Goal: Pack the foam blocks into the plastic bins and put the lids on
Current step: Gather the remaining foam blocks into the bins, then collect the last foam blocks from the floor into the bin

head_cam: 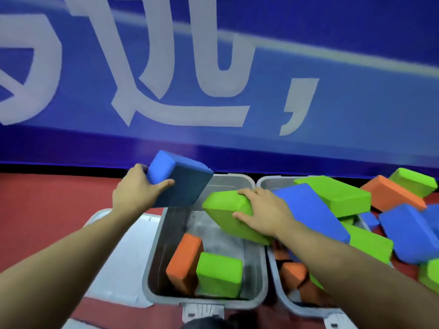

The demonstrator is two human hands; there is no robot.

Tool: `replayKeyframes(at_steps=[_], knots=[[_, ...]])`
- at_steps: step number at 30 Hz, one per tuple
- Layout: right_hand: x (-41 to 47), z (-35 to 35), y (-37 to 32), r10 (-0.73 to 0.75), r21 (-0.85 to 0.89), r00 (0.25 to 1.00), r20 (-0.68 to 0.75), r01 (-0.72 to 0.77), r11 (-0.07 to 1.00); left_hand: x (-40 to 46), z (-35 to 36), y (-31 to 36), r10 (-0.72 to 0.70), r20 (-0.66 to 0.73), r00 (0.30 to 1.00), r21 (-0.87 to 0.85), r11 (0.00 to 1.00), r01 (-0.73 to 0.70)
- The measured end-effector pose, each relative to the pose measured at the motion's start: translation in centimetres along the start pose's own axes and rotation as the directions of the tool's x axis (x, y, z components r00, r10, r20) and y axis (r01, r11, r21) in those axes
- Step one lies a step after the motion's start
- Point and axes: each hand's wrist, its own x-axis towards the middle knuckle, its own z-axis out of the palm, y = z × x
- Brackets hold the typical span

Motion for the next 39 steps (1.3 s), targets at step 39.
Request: replayKeyframes(at_steps=[39], knots=[[2.5,13.2,1.6,0.242,0.307,0.955,0.172,-0.285,0.908,-0.9,15.3,0.4,-0.228,0.352,0.908,0.281,0.951,0.13]])
